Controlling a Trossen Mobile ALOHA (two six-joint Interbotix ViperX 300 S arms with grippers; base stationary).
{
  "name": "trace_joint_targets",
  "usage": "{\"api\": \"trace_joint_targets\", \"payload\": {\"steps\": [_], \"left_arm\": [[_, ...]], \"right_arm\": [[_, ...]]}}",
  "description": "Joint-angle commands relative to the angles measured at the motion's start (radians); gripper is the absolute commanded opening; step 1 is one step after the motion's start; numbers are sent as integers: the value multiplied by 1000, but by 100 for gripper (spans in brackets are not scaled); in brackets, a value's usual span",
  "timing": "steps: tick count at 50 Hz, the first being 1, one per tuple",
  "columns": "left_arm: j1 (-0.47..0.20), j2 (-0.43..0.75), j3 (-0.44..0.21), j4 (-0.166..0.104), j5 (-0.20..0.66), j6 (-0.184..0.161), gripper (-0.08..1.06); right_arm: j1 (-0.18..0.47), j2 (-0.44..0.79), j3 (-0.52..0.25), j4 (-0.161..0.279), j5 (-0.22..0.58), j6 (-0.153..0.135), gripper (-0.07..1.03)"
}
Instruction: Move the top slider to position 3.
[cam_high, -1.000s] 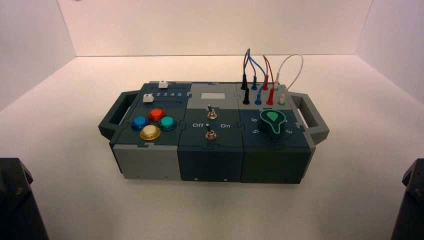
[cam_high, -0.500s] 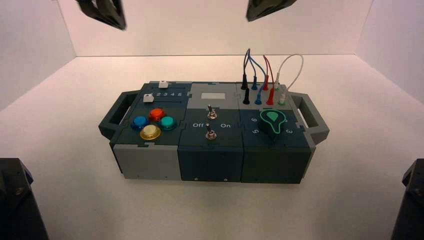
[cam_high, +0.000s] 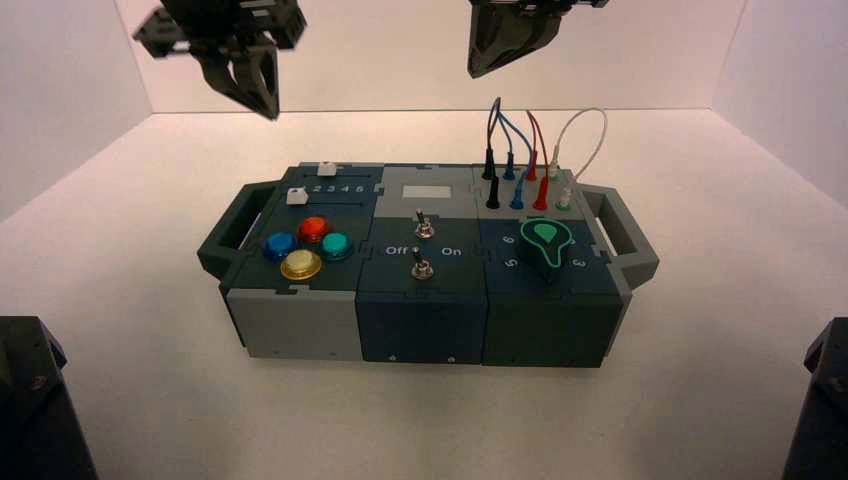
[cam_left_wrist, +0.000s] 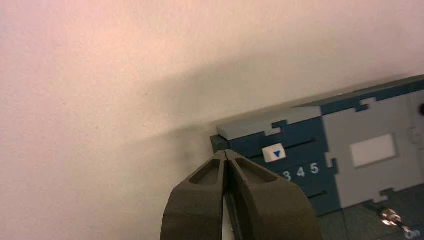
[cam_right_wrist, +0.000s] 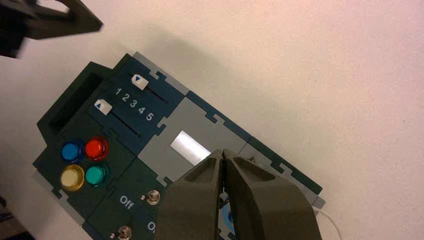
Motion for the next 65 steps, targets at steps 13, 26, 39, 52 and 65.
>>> {"api": "trace_joint_targets", "payload": {"steps": [13,26,39,52,65], "left_arm": [[-23,83,-64,-26,8,-2,-3],[-72,104,-64,-26,8,-2,-3],[-84,121,-63,-26,8,0,-3],[-94,143,-67,-26,15,0,-3],[-106,144,-67,-26,15,2,-3]], "right_arm": [[6,0,-35,0,-8,-3,-2],[6,11,-37,0,-6,-3,-2],[5,14,-38,0,-3,-3,-2],[3,14,-40,-2,0,-3,-2],[2,14,-43,-2,2,-3,-2]]}}
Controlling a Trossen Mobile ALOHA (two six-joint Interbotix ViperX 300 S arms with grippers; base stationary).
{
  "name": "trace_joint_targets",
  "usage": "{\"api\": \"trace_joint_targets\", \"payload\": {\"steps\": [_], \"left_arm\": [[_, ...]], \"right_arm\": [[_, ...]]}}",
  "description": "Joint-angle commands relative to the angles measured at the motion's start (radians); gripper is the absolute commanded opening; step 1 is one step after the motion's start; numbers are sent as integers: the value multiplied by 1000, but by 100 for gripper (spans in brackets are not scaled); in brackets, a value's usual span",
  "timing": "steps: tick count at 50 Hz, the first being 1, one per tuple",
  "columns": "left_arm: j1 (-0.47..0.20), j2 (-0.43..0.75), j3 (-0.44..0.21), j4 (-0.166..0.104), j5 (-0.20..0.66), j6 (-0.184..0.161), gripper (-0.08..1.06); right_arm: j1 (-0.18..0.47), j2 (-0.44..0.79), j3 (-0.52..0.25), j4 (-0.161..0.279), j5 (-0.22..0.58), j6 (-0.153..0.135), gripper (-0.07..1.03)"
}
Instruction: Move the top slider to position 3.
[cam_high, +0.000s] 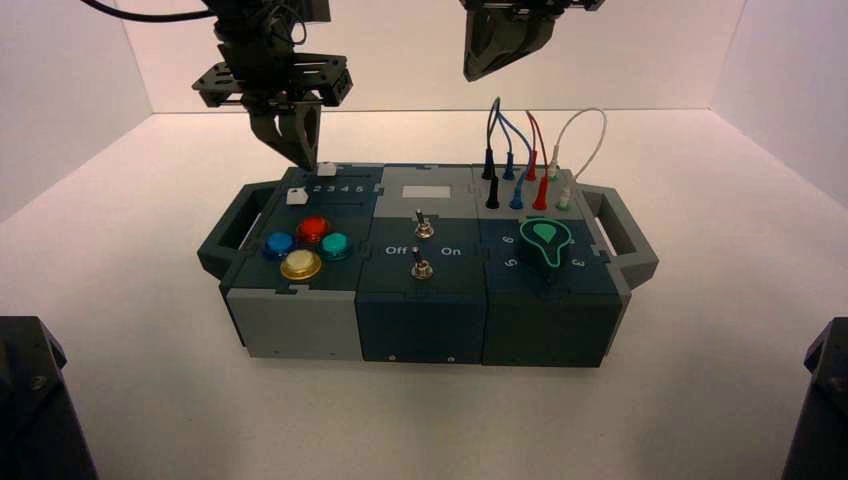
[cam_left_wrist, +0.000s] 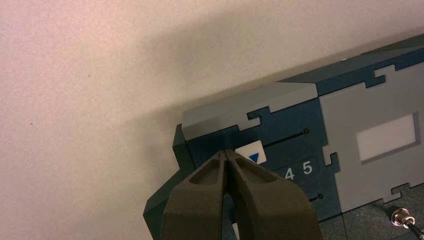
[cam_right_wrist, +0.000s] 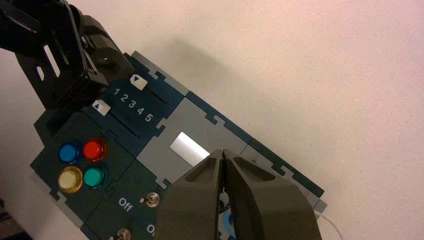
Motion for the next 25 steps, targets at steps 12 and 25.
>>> {"api": "trace_joint_targets", "payload": {"steps": [12,25], "left_arm": [[-21,-14,-26,-3,-3,2,-3],[-34,-12,-28,-3,0,2,-3]], "right_arm": [[2,-11,-31,-3,-3,-2,-2],[0,-9,-32,-3,-2,-3,-2]]}}
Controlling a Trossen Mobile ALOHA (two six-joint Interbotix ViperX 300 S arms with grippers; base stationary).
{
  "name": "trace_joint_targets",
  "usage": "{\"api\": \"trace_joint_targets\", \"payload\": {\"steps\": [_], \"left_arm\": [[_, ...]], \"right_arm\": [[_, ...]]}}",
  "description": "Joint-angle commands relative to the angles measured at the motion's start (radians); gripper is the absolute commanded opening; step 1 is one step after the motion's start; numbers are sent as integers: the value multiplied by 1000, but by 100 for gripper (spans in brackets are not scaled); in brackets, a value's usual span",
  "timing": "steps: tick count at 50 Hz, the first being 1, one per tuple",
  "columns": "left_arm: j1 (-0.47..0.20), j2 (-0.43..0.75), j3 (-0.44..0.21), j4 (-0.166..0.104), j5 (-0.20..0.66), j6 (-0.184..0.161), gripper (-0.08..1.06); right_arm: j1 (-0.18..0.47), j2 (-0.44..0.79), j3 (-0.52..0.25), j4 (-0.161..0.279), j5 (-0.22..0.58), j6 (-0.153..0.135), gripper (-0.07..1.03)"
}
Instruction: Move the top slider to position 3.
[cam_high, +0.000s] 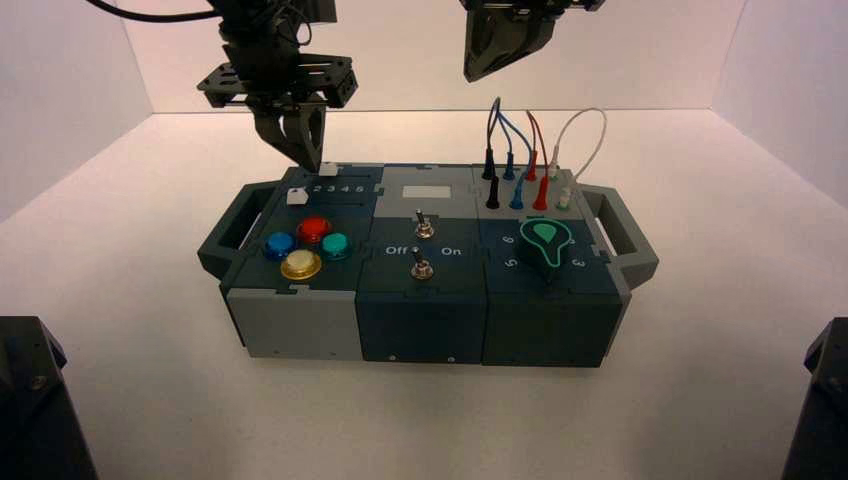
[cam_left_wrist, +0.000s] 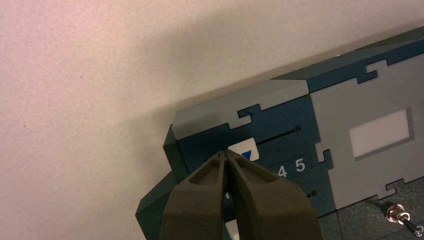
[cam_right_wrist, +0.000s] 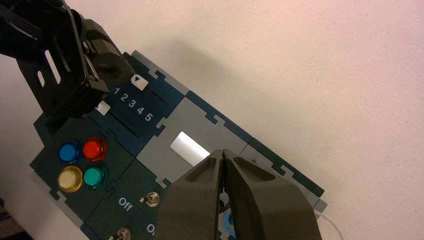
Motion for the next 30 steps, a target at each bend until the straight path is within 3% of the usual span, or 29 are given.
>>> {"api": "trace_joint_targets", "payload": {"steps": [1,30], "left_arm": [[-12,-12,-28,-2,-2,0,-3],[-25,-12,-31,-2,11,2,-3]], "right_arm": [[2,-12,-31,-2,-3,-3,-2],[-11,-11,-31,-2,-3,-3,-2]]}}
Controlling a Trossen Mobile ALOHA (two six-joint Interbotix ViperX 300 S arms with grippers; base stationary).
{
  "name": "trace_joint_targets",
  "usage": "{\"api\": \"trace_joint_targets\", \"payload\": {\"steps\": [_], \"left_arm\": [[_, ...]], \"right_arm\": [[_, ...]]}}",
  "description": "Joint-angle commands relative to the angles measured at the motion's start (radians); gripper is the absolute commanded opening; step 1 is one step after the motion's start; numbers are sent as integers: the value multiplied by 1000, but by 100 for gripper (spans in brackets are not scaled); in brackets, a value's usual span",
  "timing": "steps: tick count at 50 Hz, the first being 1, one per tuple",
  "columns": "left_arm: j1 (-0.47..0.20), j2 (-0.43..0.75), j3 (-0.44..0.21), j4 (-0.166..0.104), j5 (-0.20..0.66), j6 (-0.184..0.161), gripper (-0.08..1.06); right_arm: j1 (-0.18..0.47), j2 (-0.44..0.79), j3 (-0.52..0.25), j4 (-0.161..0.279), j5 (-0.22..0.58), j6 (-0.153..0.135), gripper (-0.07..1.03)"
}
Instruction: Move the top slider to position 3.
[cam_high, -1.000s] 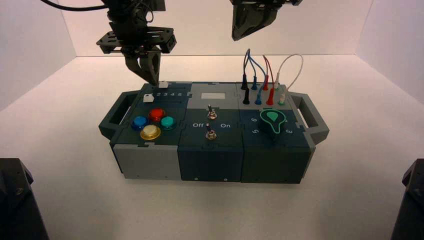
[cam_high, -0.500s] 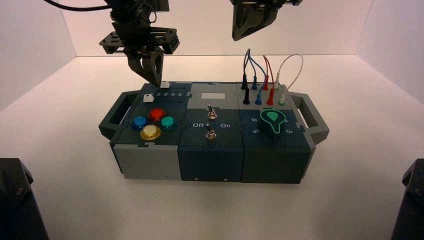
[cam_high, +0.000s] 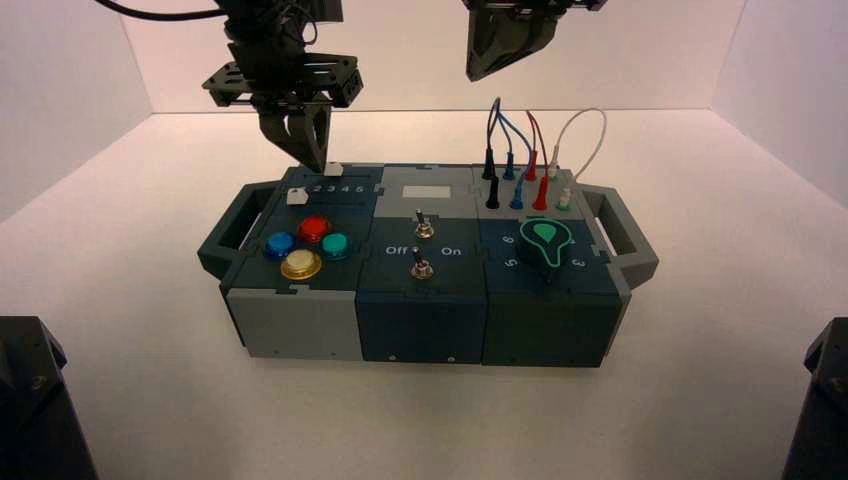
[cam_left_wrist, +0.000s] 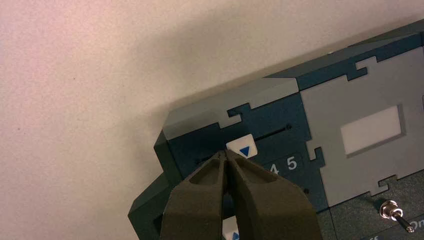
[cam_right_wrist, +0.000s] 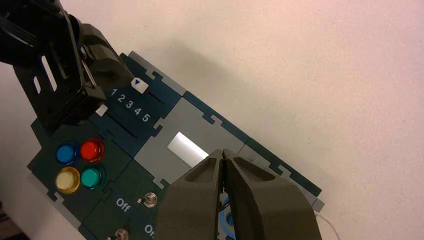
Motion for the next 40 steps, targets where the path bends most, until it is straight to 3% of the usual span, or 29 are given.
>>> {"api": "trace_joint_targets", "payload": {"steps": [1,40], "left_arm": [[-9,-12,-25,-2,0,2,-3],[-17,-18,-25,2,12,5,-3]], "right_arm": [[-3,-11,-31,0,-3,-5,-2],[-8,-11,-32,-11,3,-3,-2]]}}
